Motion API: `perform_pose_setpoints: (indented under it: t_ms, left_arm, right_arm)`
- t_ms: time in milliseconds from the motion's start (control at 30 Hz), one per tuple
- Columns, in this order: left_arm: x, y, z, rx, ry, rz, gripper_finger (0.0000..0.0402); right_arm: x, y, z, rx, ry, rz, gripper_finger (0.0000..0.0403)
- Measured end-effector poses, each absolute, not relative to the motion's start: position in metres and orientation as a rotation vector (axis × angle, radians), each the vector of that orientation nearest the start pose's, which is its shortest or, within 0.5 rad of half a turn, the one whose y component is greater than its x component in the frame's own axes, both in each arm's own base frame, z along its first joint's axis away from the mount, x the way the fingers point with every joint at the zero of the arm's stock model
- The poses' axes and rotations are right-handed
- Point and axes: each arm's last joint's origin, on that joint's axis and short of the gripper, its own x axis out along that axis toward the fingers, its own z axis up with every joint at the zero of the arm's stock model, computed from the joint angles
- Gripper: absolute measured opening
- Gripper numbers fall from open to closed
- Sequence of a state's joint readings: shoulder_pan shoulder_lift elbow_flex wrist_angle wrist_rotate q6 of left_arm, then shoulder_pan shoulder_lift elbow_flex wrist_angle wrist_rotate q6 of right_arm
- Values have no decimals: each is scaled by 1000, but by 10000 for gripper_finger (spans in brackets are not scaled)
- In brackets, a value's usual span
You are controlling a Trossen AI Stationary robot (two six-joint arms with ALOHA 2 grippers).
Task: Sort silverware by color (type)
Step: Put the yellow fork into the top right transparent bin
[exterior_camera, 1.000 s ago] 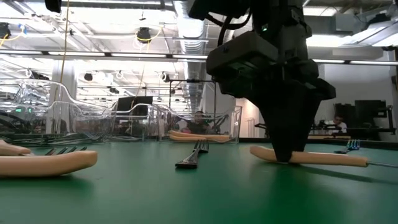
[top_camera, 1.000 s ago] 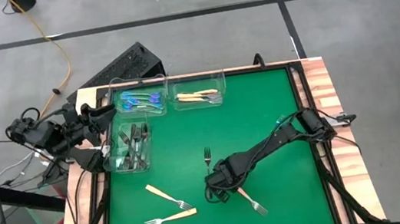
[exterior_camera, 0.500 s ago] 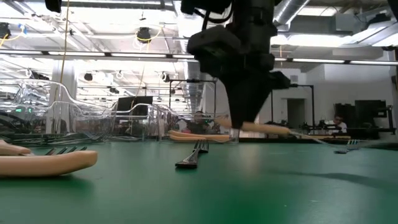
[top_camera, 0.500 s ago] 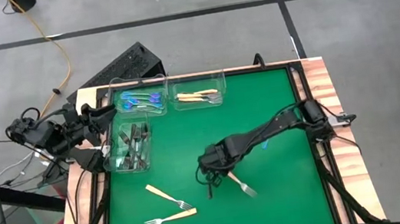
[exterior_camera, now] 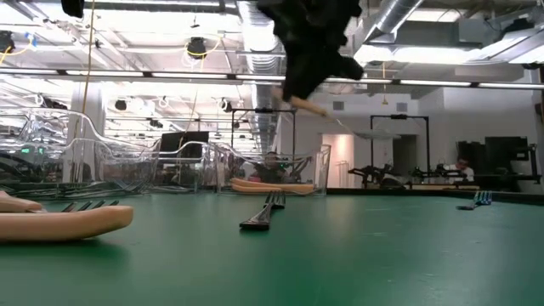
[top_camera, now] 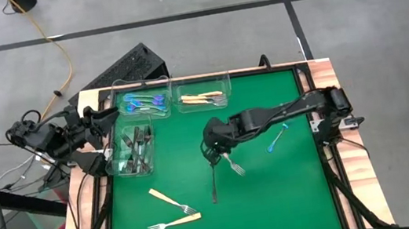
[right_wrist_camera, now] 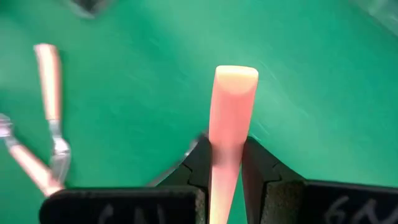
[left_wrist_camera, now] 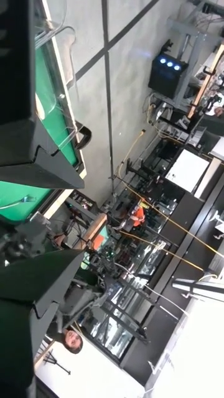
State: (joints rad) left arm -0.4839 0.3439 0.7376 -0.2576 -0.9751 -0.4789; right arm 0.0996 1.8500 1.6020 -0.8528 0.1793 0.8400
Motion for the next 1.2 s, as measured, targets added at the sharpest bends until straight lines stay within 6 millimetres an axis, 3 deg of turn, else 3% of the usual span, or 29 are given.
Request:
perform_pose_setpoints:
  t_ms: [233, 533, 767, 1000, 1200]
  left_arm:
    - [62, -6, 353, -562, -221, 466, 153]
    - [62, -6, 353, -577, -226, 464, 153]
    - [62, -6, 353, -613, -234, 461, 153]
    - [62, -6, 353, -613, -234, 461, 153]
    - [62, -5, 353, -608, -234, 469, 153]
  right_arm:
    - [392, 18, 299, 545, 785, -412, 58]
    - [409, -8, 319, 475, 550, -314, 58]
    - [413, -45, 330, 396, 422, -323, 58]
    - [408, -95, 339, 284, 354, -393, 58]
    - [393, -131, 387, 139, 320, -433, 58]
